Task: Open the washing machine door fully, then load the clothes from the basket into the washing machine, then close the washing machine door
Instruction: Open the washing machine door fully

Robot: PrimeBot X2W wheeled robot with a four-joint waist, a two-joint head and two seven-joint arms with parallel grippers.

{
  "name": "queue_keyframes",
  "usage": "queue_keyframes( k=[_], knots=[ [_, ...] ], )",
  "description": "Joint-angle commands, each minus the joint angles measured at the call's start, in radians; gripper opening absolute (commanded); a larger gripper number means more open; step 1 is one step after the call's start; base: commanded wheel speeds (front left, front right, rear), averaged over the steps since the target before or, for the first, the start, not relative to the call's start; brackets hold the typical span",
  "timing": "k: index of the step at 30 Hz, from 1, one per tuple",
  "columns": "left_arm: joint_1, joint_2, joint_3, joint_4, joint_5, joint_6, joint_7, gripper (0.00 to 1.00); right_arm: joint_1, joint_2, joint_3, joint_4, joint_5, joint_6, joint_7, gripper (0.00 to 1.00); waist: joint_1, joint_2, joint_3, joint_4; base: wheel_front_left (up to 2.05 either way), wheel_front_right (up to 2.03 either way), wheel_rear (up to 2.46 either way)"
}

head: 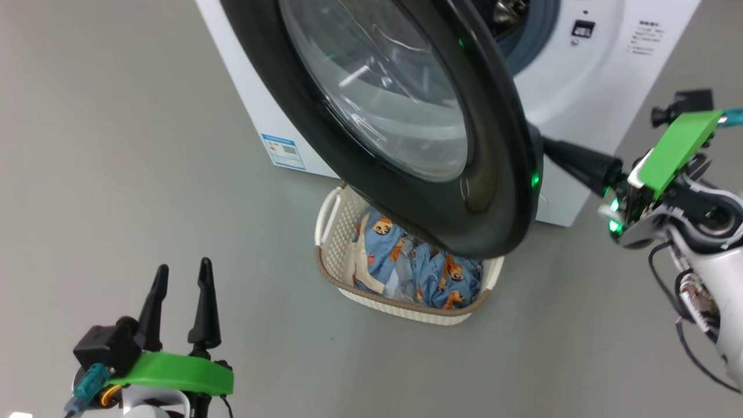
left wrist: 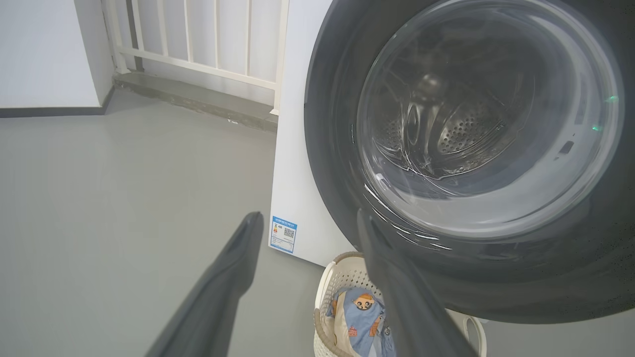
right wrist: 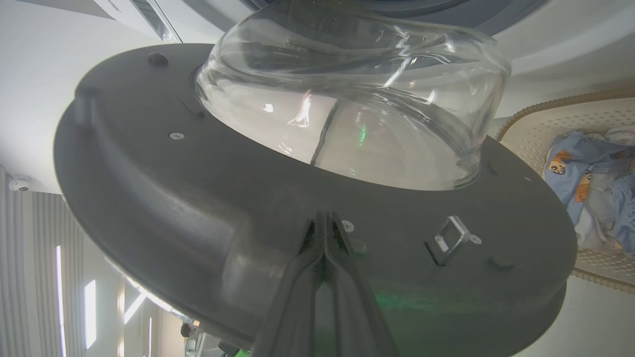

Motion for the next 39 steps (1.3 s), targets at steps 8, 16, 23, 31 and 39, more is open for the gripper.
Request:
queue_keyframes(
  k=[8,16,23,31,39],
  knots=[
    [0.016,0.031,0.032,-0.003,0.013,0.001,-0.006,1.0,0.072,0.046,0.004,-0.045,0.009,0.005,0.045,0.0,0.0002,0.0,-0.05,0.063,0.0,0.0,0.0],
    [0.033,0.035,0.035,0.01,0.024,0.001,-0.006,1.0,0.132,0.065,-0.007,-0.067,0.015,0.005,0.086,0.0,0.0002,0.0,-0.093,0.117,0.0,0.0,0.0],
    [0.041,0.044,0.029,0.022,0.028,0.001,-0.006,1.0,0.179,0.086,-0.017,-0.078,0.007,0.005,0.099,0.0,0.0002,0.0,-0.124,0.174,0.0,0.0,0.0],
    [0.068,0.052,0.059,-0.005,0.022,0.009,-0.006,1.0,0.155,0.138,0.002,-0.068,-0.017,0.005,0.138,0.0,0.0002,0.0,-0.11,0.189,0.0,0.0,0.0],
    [0.087,0.046,0.081,-0.033,0.018,0.018,-0.006,1.0,0.119,0.173,0.015,-0.044,-0.038,0.005,0.167,0.0,0.0002,0.0,-0.097,0.196,0.0,0.0,0.0]
  ],
)
